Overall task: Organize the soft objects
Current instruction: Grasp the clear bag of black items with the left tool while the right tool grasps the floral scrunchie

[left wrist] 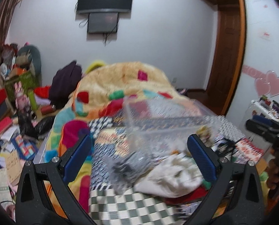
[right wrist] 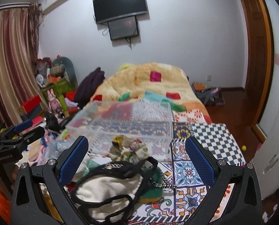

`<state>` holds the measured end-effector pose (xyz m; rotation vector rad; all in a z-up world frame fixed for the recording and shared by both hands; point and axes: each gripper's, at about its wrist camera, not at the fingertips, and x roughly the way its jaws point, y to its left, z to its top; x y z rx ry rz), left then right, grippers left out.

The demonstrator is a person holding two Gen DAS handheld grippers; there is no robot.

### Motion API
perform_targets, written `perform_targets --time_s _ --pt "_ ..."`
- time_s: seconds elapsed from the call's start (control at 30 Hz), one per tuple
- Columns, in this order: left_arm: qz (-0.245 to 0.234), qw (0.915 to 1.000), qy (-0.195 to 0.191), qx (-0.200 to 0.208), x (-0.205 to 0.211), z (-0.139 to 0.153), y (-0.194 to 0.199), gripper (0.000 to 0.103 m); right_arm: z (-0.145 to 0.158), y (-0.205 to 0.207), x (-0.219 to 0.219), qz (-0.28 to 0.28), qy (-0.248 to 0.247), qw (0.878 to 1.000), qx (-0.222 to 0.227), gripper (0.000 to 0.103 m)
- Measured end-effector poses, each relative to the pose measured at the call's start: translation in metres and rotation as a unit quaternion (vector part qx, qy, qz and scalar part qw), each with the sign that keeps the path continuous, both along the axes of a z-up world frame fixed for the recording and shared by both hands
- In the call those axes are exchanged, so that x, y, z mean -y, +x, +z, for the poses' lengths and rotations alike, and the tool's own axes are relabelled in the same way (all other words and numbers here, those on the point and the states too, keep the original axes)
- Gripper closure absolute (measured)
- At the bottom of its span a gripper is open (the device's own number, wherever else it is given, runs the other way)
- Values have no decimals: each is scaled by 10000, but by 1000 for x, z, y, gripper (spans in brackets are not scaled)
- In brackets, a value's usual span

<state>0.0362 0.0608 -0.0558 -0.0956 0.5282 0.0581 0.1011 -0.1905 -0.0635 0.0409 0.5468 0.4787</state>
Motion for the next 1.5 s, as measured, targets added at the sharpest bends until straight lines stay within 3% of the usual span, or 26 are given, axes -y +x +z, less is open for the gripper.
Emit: perform_targets --time_s 0.23,0.37,0.5,0.67,0.77,0.9,1.0,1.27,1.5 --pt "75 9987 -120 -497 -22 -37 19 1 -13 19 -10 130 -259 9990 -349 6" --pt "-32 9973 -134 -722 -21 -51 30 16 -21 34 -20 241 -436 9971 -576 16" --pt "-115 9966 -50 -819 -14 -62 35 22 -31 48 -29 356 -493 9946 -838 20" --pt "-202 9961 -171 -845 -16 -66 37 36 -43 58 -40 492 -559 9905 -1154 27" --pt "-183 9955 -261 -891 -18 -69 38 48 -50 63 -40 523 -489 9877 -1387 41" --pt "-247 9956 -237 -877 -17 -68 36 58 -56 66 -42 592 -397 9844 -1609 69" --pt "-260 9964 -72 -805 -14 -64 31 66 -55 64 -40 636 -340 9847 -1589 88" --pt "-238 9987 6 -455 -15 -40 19 74 -34 41 -37 860 -226 9897 -1119 91" --pt "-239 9997 -102 -28 -18 -10 9 74 1 26 -33 983 -38 9938 -516 92"
